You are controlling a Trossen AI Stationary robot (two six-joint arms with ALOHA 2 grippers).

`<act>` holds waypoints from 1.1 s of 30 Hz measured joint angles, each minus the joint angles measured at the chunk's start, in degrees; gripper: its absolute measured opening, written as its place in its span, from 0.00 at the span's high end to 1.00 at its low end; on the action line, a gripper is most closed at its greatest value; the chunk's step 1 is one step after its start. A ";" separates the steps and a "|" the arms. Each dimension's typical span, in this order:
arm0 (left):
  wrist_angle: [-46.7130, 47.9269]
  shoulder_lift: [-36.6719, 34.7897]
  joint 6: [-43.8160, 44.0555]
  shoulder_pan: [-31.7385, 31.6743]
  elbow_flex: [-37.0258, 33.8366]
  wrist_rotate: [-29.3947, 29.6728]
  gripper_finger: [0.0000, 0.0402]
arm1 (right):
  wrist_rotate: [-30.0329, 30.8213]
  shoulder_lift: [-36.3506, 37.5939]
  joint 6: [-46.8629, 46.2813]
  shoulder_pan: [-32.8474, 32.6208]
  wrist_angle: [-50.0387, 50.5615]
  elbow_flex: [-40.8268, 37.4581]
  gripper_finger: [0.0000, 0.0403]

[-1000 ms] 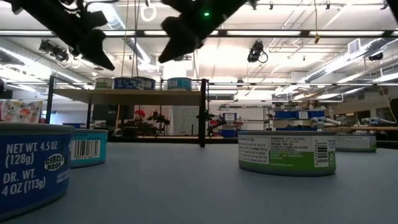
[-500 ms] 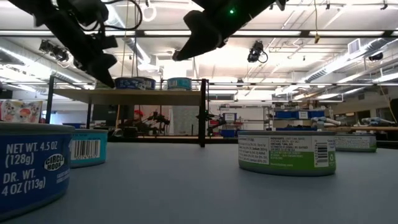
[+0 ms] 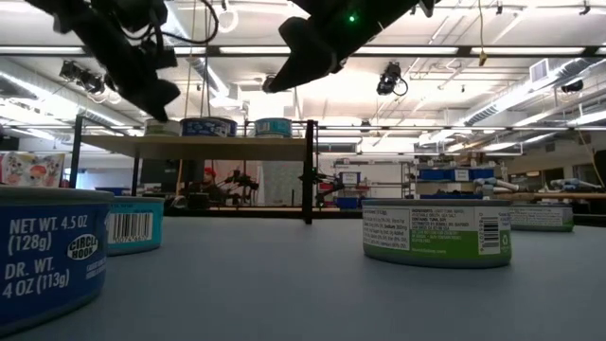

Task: Stack canned seafood by type on shelf
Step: Put the blue tuna can on the shelf aligned with the other blue tuna cans

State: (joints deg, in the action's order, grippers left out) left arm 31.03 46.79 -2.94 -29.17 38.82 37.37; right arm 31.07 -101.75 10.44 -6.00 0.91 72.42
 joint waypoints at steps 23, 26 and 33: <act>-5.13 0.58 -9.12 9.16 -0.97 -26.55 1.00 | -0.63 -0.02 1.75 -0.37 0.04 0.02 1.00; -5.64 2.29 -9.08 9.16 -1.23 -24.12 1.00 | -0.66 -0.04 1.75 -0.37 0.04 0.02 1.00; -7.78 4.85 -9.07 9.16 -1.24 -21.78 1.00 | -0.65 -0.04 1.75 -0.26 0.03 0.02 1.00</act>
State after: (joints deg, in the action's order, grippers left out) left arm 23.25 51.64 -12.01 -20.01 37.58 15.59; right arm 30.42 -101.80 12.19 -6.26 0.93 72.44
